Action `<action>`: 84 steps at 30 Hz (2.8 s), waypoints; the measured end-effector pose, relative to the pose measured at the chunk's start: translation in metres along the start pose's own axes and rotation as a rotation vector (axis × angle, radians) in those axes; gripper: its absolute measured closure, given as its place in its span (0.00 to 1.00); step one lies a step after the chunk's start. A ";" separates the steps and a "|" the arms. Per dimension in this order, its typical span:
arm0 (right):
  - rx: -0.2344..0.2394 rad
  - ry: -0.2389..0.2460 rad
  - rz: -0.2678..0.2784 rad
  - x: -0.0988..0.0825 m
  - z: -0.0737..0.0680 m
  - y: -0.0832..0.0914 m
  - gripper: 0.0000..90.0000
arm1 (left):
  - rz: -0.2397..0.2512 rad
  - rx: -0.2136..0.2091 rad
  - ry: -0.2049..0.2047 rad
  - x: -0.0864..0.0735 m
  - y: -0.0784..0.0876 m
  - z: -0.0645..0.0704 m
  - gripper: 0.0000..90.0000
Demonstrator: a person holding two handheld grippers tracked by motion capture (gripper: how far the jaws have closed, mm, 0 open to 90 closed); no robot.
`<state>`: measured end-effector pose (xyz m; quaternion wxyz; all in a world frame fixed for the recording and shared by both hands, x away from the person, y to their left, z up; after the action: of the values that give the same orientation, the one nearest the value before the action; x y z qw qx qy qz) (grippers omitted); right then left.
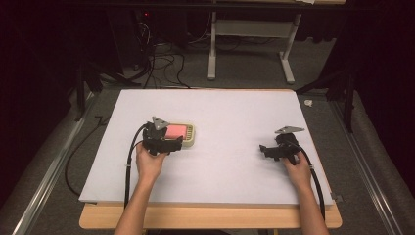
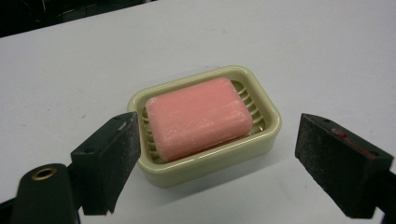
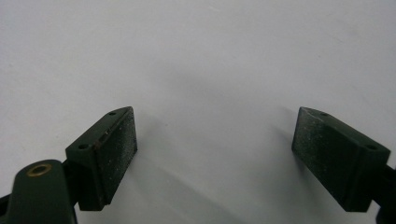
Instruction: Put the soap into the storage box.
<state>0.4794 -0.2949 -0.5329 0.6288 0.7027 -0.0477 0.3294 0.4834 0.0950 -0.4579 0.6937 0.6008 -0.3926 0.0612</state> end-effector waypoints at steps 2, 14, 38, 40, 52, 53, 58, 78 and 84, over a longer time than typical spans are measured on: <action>0.000 0.001 0.001 0.000 0.000 0.000 0.16 | 0.010 0.000 -0.001 0.000 0.004 0.001 0.17; 0.000 0.001 0.000 0.000 0.000 0.000 0.16 | 0.027 -0.007 0.021 -0.007 0.010 -0.005 0.17; 0.000 0.000 0.000 0.000 0.000 0.000 0.16 | 0.055 -0.001 0.065 -0.027 0.025 -0.018 0.17; 0.000 0.001 -0.002 0.000 0.000 0.000 0.16 | 0.059 -0.002 0.067 -0.028 0.026 -0.018 0.17; 0.000 0.001 0.000 0.000 0.000 0.000 0.16 | 0.074 -0.006 0.090 -0.038 0.032 -0.023 0.17; 0.000 0.001 -0.001 0.000 0.000 0.000 0.16 | 0.074 -0.004 0.090 -0.039 0.032 -0.024 0.17; 0.000 0.001 0.000 0.000 0.000 0.000 0.16 | 0.079 -0.006 0.104 -0.044 0.034 -0.027 0.17; 0.000 0.001 0.000 0.000 0.000 0.000 0.16 | 0.073 -0.015 0.131 -0.061 0.034 -0.032 0.17; 0.000 0.001 0.000 0.000 0.000 0.000 0.16 | 0.069 -0.018 0.143 -0.066 0.033 -0.033 0.17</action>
<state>0.4793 -0.2949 -0.5329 0.6289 0.7026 -0.0474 0.3295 0.4353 0.1591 -0.4719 0.7229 0.5747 -0.3631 0.1241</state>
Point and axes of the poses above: each handheld gripper's, and its own axes: y roughly backward along the jaws, x roughly out of its top, z roughly to its right, the point moved 7 cm from there along -y, roughly forward along the jaws, and after that the axes turned 13 degrees about -z, right-handed, at the moved point
